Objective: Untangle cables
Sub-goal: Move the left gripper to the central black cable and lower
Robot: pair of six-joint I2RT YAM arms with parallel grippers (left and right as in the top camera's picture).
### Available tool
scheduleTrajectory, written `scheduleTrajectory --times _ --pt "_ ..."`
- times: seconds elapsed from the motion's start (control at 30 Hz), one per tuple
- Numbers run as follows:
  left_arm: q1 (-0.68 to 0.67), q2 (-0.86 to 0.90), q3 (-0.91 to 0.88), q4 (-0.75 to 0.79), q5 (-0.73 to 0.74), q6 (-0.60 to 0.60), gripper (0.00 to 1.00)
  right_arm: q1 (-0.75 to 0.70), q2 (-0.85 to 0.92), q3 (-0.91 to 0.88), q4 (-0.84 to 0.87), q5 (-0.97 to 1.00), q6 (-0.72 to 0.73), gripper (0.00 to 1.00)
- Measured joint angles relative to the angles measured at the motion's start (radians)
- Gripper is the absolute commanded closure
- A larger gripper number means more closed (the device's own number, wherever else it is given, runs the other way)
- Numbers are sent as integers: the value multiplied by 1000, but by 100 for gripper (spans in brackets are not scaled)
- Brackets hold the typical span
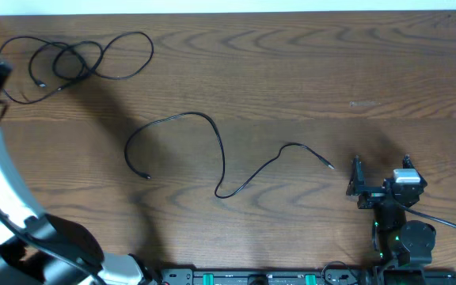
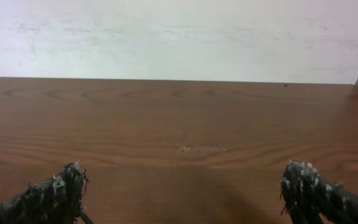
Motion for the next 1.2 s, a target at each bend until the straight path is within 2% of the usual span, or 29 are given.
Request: scheduleTrajectory --times 0.13,0.27,0.4,0.6,0.77,0.93,1.2 --pt "-166 13 5 -198 173 -39 22 0 0 0 0 0 0 1" --pt "-379 77 0 -383 221 -55 22 0 0 0 0 0 0 1" --pt "-580 127 -9 -490 205 -59 22 0 0 0 0 0 0 1" --pt "-794 157 -23 -597 58 -86 22 0 0 0 0 0 0 1" --pt "-892 163 -94 -631 -8 -109 22 0 0 0 0 0 0 1" --pt "-972 165 -218 -591 -29 -166 22 0 0 0 0 0 0 1" --pt "-978 169 -377 -510 -31 -327 23 0 0 0 0 0 0 1"
